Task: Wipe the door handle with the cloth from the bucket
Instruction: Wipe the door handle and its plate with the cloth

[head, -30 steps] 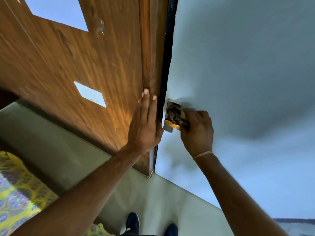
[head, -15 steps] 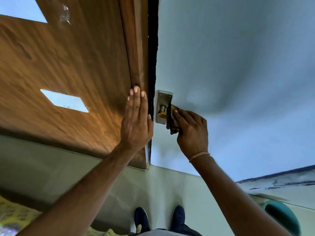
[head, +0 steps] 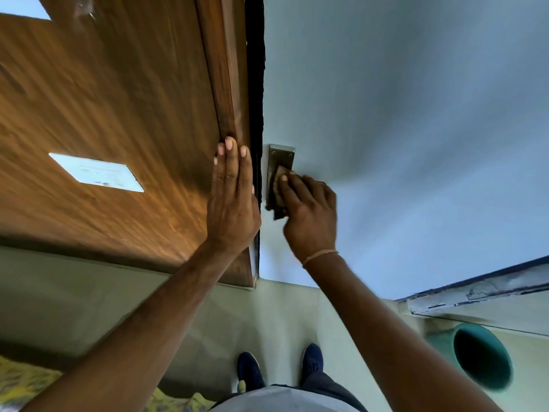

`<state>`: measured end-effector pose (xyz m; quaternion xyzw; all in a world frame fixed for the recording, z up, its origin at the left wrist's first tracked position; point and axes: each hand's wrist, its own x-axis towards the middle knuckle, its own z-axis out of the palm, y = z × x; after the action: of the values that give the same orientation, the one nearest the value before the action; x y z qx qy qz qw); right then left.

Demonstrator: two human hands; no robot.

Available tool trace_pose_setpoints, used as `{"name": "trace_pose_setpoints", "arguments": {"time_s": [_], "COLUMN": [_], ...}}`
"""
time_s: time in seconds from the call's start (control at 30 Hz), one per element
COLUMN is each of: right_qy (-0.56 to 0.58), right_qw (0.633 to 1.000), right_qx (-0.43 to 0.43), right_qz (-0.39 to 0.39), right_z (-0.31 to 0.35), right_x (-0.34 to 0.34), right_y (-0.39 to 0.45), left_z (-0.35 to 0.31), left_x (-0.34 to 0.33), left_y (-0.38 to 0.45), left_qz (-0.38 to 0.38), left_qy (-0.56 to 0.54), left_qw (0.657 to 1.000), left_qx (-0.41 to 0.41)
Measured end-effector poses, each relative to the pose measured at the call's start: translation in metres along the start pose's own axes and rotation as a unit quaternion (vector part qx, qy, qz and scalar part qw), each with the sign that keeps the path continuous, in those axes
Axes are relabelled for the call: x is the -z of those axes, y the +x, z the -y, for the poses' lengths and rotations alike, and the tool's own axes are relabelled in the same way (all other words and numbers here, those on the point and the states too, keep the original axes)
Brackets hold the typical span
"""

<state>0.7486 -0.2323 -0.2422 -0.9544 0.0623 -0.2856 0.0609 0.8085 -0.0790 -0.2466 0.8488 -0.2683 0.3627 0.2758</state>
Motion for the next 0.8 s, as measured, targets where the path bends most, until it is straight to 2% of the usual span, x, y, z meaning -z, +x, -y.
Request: {"name": "trace_pose_setpoints", "arguments": {"time_s": [0.13, 0.23, 0.3, 0.47, 0.63, 0.8], "right_qy": [0.006, 0.000, -0.017, -0.024, -0.030, -0.030], "right_qw": [0.999, 0.999, 0.999, 0.999, 0.997, 1.000], "right_qx": [0.029, -0.027, -0.048, 0.003, -0.060, -0.001], "right_qz": [0.026, 0.023, 0.017, 0.030, 0.027, 0.007], "right_z": [-0.003, -0.032, -0.026, -0.004, -0.027, 0.007], "right_x": [-0.001, 0.008, 0.007, -0.002, 0.012, -0.006], "right_y": [0.000, -0.009, -0.005, 0.000, -0.012, -0.004], "left_z": [0.004, 0.005, 0.004, 0.004, 0.005, 0.005], "left_x": [0.004, 0.005, 0.005, 0.004, 0.004, 0.003], "left_y": [0.000, 0.000, 0.000, -0.001, 0.000, 0.000], "left_qz": [0.002, 0.006, 0.006, 0.006, 0.007, 0.003], "left_qy": [0.005, 0.001, 0.004, 0.001, -0.001, -0.005], "left_qw": [1.000, 1.000, 1.000, 1.000, 1.000, 1.000], "left_qx": [-0.012, -0.014, -0.013, -0.012, -0.011, -0.015]}}
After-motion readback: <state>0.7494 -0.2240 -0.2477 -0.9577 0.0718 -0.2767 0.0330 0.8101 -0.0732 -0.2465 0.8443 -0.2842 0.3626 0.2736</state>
